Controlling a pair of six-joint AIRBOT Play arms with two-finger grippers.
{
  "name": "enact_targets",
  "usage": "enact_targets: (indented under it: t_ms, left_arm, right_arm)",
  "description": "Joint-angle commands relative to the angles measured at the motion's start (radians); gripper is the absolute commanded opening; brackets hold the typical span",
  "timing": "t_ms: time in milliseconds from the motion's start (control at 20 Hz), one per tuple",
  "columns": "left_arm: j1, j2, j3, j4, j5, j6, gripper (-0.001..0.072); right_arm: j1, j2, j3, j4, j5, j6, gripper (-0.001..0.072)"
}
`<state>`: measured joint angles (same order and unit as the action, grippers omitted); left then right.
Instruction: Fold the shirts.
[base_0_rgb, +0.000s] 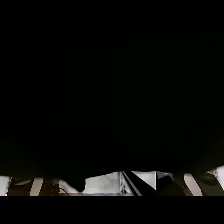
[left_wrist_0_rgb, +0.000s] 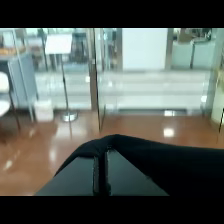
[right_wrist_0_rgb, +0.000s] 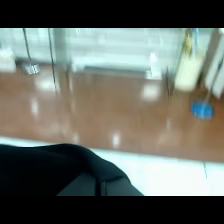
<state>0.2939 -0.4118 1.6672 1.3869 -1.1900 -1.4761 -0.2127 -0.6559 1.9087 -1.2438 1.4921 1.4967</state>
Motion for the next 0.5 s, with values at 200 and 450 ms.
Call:
enact_targets:
  t_ms: [200, 450]
  left_arm:
    - [-0.060, -0.179, -0.293, -0.184, -0.183, -0.047, 0.0023]
    - [-0.065, -0.537, -0.433, -0.225, 0.073, 0.055, 0.0022]
  right_arm:
    - [0.001, 0.004, -0.527, 0.149, -0.093, -0.035, 0.0022]
    - [0.001, -0.277, -0.695, 0.275, -0.303, -0.191, 0.0021]
